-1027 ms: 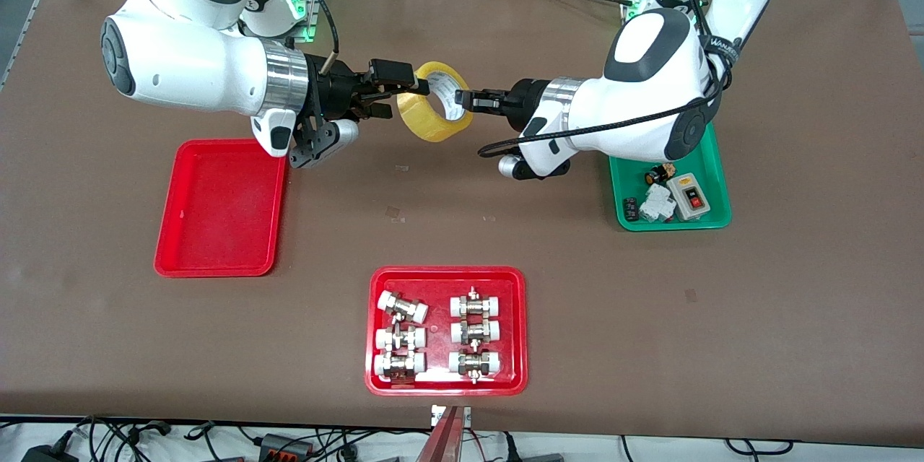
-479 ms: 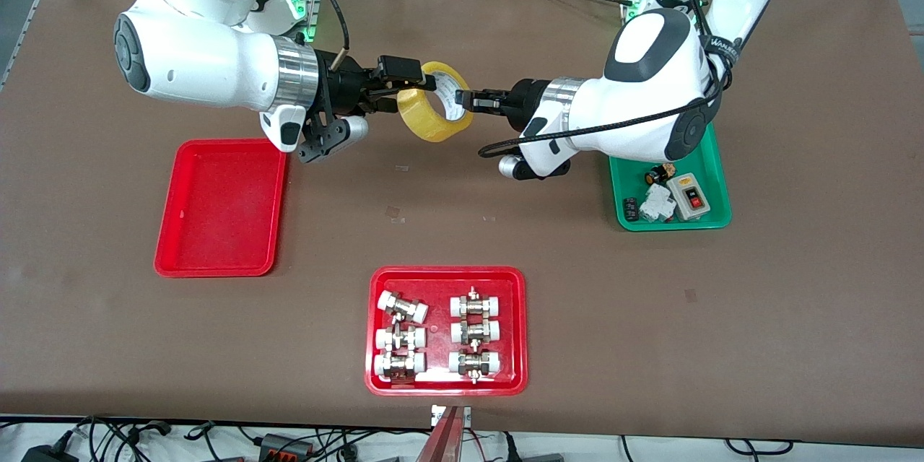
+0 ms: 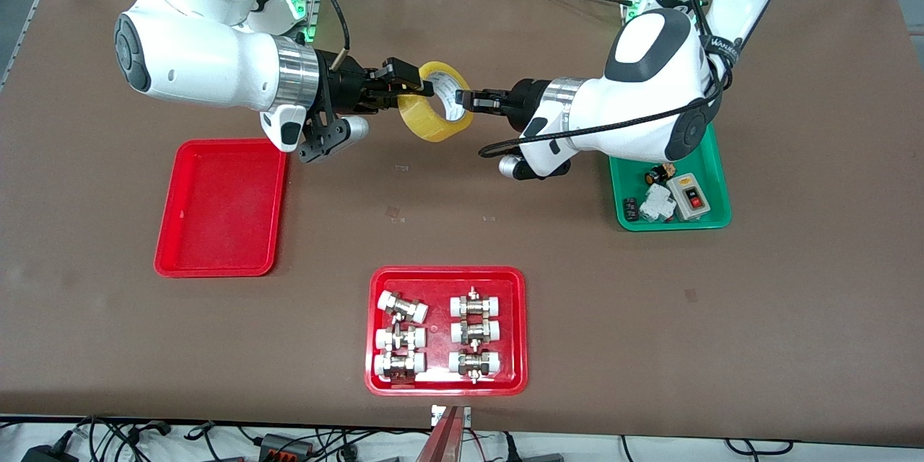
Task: Left arm passes tape to right arm into tray
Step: 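Open the left gripper and withdraw it while the right gripper carries tape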
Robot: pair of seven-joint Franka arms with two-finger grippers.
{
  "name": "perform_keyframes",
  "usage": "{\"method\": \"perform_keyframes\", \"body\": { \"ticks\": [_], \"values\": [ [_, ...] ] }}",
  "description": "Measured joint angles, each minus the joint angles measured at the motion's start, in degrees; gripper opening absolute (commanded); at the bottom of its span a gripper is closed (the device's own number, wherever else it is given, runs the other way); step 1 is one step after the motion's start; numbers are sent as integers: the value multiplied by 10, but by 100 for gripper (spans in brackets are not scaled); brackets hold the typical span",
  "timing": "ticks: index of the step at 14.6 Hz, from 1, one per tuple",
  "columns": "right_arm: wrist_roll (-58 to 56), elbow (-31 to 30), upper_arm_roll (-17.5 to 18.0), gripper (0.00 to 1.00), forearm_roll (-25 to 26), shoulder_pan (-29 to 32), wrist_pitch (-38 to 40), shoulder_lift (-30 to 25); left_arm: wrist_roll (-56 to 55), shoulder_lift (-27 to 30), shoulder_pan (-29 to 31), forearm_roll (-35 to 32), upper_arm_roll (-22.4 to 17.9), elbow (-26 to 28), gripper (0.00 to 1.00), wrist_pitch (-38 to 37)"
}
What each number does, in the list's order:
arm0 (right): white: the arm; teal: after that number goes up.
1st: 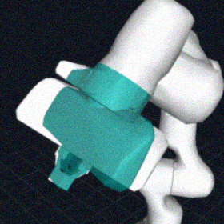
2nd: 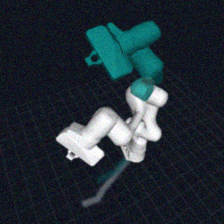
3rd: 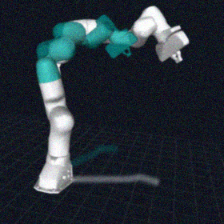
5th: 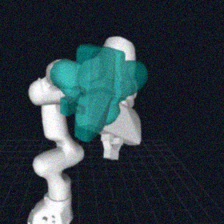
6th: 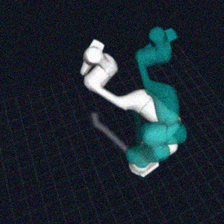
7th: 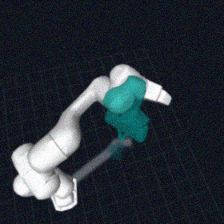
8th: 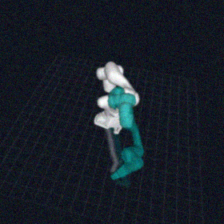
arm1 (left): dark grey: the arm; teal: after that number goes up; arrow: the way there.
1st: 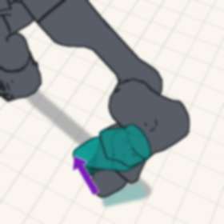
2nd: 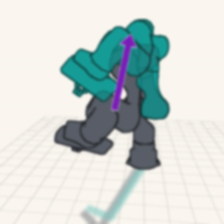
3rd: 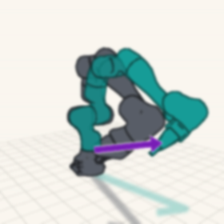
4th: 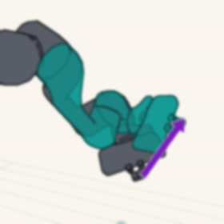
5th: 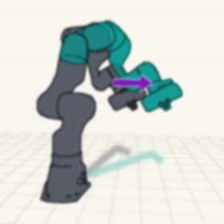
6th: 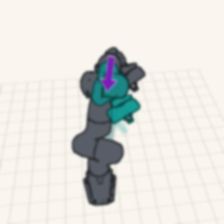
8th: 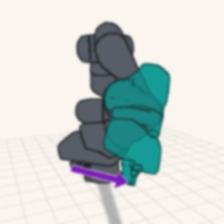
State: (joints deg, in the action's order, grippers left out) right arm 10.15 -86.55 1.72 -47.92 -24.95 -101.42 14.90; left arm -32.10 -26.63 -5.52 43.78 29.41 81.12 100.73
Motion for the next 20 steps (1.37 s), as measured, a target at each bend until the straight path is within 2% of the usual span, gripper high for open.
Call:
{"method": "perform_keyframes", "body": {
  "ticks": [3,5,6,10,13,16,20],
  "values": [
    [0,0,0,40,0,0,0,0,0,0,0,0,0,0,3,-1],
    [0,0,0,39,0,-1,0,0,-1,0,1,0,0,0,93,-2],
    [0,0,0,39,0,-1,0,0,-2,0,2,1,0,0,100,-5],
    [0,0,-1,39,5,-1,0,4,-2,0,24,2,0,-7,100,-37],
    [0,0,-4,39,7,1,0,5,-2,8,56,-13,0,-15,100,-95],
    [0,-2,-12,39,19,26,0,18,-1,31,114,-101,-1,-17,100,-167],
    [-47,-5,-17,39,34,147,26,60,87,35,174,-223,-1,-17,100,-203]
  ]
}}
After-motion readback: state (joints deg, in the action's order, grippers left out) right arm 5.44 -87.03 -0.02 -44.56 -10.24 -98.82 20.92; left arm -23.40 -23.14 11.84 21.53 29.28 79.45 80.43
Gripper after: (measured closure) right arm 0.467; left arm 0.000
